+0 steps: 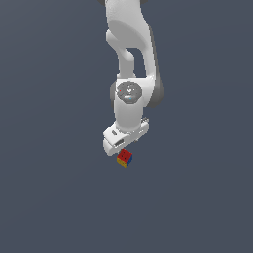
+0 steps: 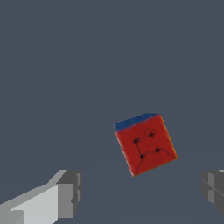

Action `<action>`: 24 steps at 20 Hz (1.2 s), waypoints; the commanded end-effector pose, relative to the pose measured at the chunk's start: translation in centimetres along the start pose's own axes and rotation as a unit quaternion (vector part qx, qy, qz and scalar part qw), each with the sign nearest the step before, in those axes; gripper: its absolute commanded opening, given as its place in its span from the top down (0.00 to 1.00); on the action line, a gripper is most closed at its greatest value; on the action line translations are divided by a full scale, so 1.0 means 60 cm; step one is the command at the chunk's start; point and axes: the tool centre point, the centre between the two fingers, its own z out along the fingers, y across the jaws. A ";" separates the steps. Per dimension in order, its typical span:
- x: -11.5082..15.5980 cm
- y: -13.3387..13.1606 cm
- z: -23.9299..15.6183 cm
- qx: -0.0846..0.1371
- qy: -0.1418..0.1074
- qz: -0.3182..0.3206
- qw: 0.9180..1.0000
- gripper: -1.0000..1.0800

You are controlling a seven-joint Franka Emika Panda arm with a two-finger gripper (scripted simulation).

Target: Pick up the object and move it to a goal position.

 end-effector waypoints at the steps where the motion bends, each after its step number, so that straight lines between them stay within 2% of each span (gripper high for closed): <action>1: 0.003 0.006 0.010 0.000 0.001 -0.034 0.999 0.04; 13: 0.011 0.028 0.048 0.002 0.007 -0.153 0.988 0.04; 19: 0.013 0.033 0.056 0.002 0.008 -0.177 0.984 0.04; 24: 0.012 0.033 0.057 0.002 0.008 -0.177 0.984 0.04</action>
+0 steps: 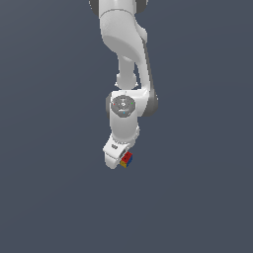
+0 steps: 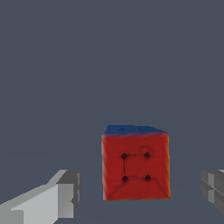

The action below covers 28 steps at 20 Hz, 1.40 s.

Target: Pick up the object and move it to a goal position.

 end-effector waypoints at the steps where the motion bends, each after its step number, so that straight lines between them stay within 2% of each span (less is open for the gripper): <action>1: 0.000 0.000 0.002 0.000 0.000 0.000 1.000 0.04; 11: -0.001 -0.002 0.074 0.000 0.000 -0.002 1.000 0.04; 16: 0.000 0.000 0.084 0.000 0.000 -0.002 1.000 0.04; 17: 0.000 0.000 0.084 0.000 0.000 -0.002 1.000 1.00; 28: 0.001 0.000 0.083 0.000 0.000 -0.002 1.000 1.00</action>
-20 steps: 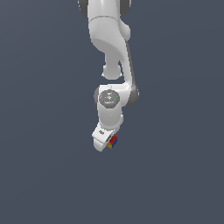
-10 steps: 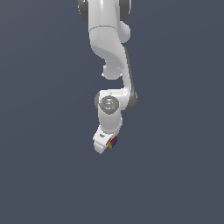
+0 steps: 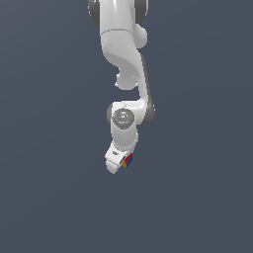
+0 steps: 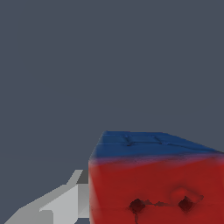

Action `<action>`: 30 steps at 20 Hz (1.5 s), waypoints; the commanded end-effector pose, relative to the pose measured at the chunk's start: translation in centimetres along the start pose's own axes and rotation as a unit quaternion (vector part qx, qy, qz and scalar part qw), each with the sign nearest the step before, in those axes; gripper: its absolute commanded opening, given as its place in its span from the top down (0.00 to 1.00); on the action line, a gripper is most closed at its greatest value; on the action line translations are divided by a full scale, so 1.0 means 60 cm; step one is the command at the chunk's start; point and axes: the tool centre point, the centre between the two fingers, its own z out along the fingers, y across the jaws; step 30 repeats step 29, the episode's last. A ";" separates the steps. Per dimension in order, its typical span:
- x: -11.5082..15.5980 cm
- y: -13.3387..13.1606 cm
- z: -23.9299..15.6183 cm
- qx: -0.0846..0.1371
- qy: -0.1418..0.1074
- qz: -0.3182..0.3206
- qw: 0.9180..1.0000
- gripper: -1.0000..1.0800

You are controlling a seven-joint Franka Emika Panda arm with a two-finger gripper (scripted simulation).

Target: Pick up the object and move it to a goal position.

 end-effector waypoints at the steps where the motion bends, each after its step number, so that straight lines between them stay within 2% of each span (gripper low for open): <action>1: 0.004 -0.001 -0.002 0.000 0.000 0.000 1.000 1.00; 7: 0.049 -0.013 -0.025 0.000 0.000 0.000 1.000 1.00; 19: 0.199 -0.049 -0.103 0.000 0.001 0.000 1.000 1.00; 24: 0.226 -0.054 -0.117 0.000 0.001 0.000 1.000 1.00; 30: 0.233 -0.054 -0.119 0.000 0.000 0.000 1.000 1.00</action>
